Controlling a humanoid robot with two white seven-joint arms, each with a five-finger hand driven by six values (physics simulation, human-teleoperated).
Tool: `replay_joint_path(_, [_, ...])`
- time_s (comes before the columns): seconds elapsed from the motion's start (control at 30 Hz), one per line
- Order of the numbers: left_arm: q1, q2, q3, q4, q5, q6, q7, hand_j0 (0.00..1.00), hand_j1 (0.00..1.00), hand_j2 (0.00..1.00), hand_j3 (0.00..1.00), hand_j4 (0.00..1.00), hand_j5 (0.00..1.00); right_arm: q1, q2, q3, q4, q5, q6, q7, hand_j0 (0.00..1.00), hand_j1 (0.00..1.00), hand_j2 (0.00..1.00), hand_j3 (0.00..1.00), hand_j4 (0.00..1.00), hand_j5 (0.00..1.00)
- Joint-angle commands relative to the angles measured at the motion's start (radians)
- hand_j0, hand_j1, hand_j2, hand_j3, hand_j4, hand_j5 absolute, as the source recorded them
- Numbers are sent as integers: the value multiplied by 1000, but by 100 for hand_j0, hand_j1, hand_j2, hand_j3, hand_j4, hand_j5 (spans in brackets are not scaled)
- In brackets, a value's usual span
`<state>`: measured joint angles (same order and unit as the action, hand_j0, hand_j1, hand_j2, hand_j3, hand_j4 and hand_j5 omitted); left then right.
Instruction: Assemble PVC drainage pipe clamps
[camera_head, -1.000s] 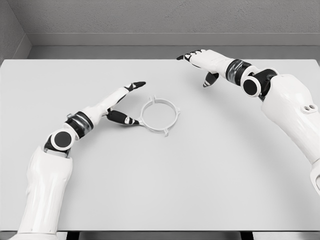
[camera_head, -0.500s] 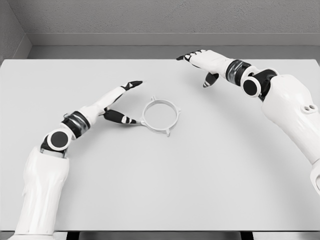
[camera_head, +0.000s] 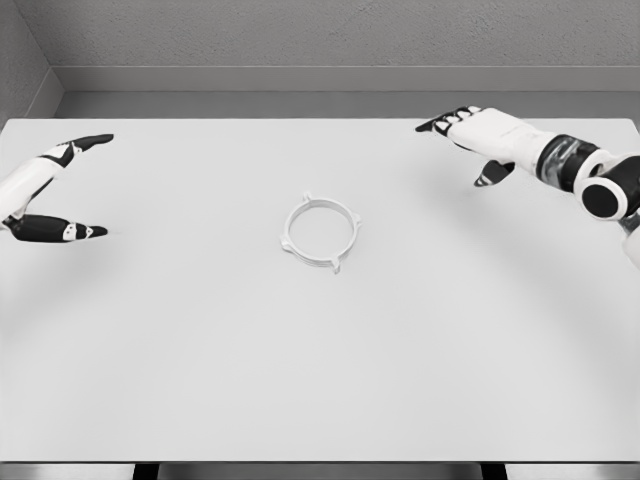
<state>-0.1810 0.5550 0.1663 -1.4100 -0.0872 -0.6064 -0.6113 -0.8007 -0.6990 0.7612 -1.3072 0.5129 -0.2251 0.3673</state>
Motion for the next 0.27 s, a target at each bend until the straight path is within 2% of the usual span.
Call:
replay_joint_path(0.0, [0,22,5,5,11,-4,0,100,100,100,100,100,100,0,-70,-60,-73,-2,1,22,100,100,100,100,100,100])
replay_joint_path(0.23, [9,23,-1,3,-16,-4,0,100,100,100,100,100,100,11,-68,-56,-83,-2,1,21,100,100,100,100,100,100])
